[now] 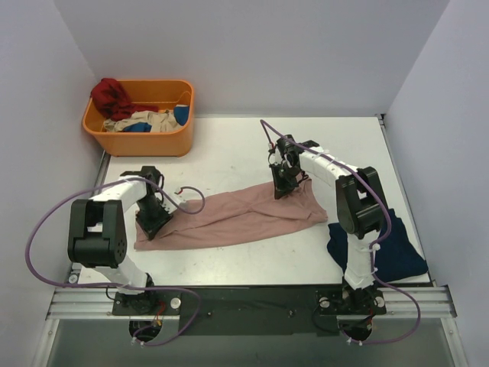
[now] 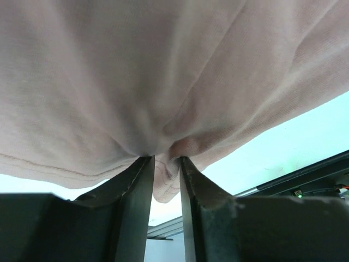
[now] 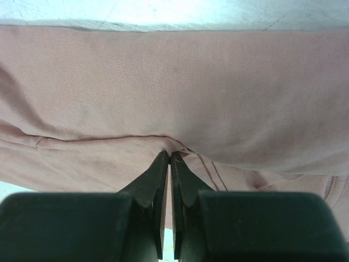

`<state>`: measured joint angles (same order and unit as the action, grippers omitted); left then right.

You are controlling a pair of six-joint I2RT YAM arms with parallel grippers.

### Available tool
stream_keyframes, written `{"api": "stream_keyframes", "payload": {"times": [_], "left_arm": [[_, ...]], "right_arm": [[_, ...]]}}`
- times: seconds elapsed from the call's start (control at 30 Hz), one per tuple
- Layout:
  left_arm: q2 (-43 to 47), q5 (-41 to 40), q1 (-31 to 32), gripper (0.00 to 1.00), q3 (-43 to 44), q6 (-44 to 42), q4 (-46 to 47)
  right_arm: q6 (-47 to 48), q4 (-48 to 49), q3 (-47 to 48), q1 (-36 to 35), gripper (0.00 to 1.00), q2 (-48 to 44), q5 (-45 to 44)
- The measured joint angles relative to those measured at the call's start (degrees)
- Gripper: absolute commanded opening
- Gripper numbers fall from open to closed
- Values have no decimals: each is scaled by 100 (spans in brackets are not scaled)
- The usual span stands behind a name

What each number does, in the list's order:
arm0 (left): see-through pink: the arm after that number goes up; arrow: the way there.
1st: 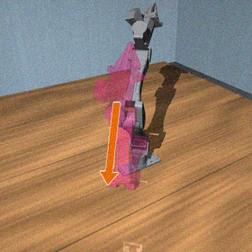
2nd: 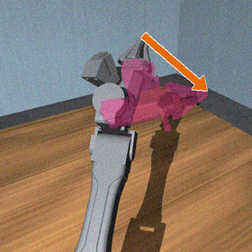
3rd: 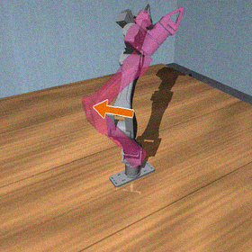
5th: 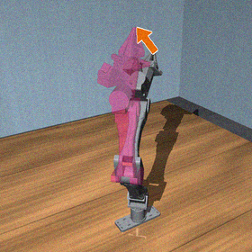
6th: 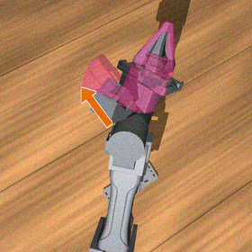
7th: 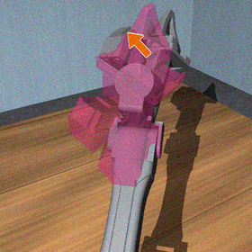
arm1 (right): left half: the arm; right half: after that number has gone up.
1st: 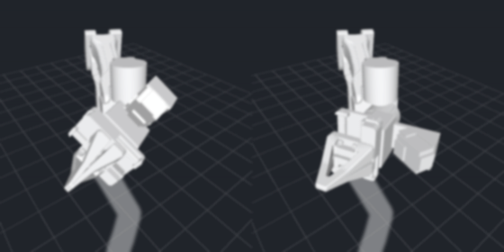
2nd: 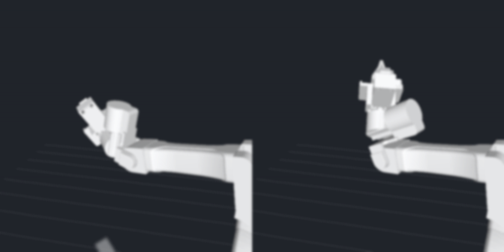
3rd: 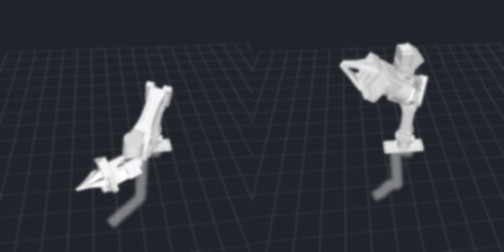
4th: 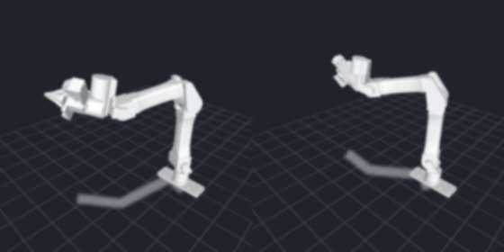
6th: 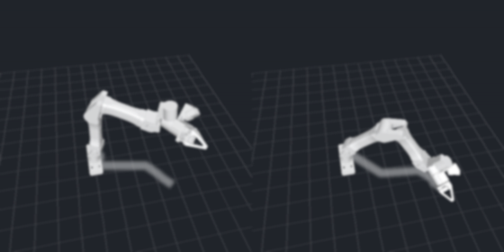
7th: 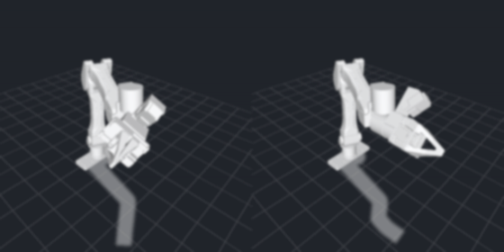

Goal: Fold and stack the t-shirts
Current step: Fold the other side of the tshirt into a rectangle

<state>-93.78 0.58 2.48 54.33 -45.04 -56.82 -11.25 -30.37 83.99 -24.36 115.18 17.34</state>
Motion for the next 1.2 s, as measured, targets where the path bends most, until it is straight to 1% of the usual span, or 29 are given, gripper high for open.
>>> {"api": "stream_keyframes", "payload": {"times": [0.07, 0.13, 0.3, 0.37, 0.4, 0.43, 0.47, 0.5, 0.7, 0.8, 0.9, 1.1, 1.2], "left_arm": [[0, -59, 0, 41, 42, -15, 35], [0, -140, -2, 42, 48, -24, 70], [-9, -275, -13, 42, 81, -59, 76], [-20, -330, -17, 35, 90, -68, 114], [-31, -358, -24, 30, 90, -72, 133], [-46, -380, -31, 21, 90, -83, 149], [-66, -396, -35, 16, 90, -101, 166], [-79, -402, -39, 0, 90, -94, 175], [-87, -424, -39, 0, 114, -146, 166], [-87, -535, -39, 0, 282, -103, 175], [-90, -734, -39, 0, 737, 0, 352], [-291, -1071, -33, 0, 1725, 140, 962], [-400, -1172, -33, 0, 1965, 146, 1246]], "right_arm": [[0, 0, 0, 0, 0, 0, 0], [0, 0, 0, 0, 0, 0, 0], [0, -2, -20, 0, 0, -20, 0], [0, 0, -35, 0, 0, -33, 0], [0, 0, -39, 0, 0, -33, 0], [0, 4, -44, 0, 0, -33, 0], [0, 2, -48, 0, 0, -33, 0], [0, 2, -55, 0, 0, -33, 0], [-2, -2, -66, 0, 0, -44, 13], [-33, -2, -63, 7, 0, -105, 105], [-85, -52, 48, 39, 0, -170, 153], [-129, -46, 625, 164, 0, -173, 155], [-125, -31, 664, 192, 0, -234, 157]]}}
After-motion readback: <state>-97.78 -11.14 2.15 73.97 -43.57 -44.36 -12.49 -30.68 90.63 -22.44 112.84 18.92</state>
